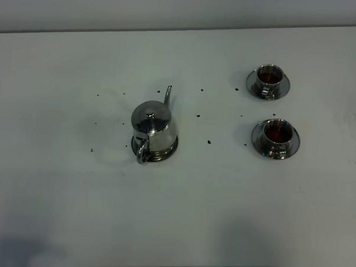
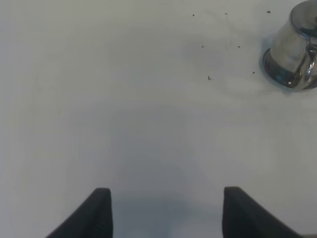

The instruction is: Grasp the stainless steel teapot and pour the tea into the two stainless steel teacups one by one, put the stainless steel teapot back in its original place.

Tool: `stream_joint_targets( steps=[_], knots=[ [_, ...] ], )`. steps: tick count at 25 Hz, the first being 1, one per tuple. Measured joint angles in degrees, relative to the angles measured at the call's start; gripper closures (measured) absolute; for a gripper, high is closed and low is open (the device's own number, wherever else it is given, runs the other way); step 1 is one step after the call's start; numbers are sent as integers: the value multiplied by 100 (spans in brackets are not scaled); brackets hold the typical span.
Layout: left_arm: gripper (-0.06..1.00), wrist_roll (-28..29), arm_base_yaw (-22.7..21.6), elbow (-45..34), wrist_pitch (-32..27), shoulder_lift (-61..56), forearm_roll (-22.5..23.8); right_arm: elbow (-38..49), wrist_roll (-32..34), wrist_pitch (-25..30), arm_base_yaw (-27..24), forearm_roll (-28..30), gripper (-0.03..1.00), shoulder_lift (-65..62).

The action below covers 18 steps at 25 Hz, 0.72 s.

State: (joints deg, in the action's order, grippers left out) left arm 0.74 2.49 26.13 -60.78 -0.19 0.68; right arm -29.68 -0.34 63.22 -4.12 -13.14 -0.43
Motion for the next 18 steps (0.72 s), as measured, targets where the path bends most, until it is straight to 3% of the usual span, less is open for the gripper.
stream_joint_targets(
  steps=[18],
  knots=[
    [41, 0, 0, 0, 0, 0, 0, 0, 0, 0, 0, 0, 49, 0]
  ],
)
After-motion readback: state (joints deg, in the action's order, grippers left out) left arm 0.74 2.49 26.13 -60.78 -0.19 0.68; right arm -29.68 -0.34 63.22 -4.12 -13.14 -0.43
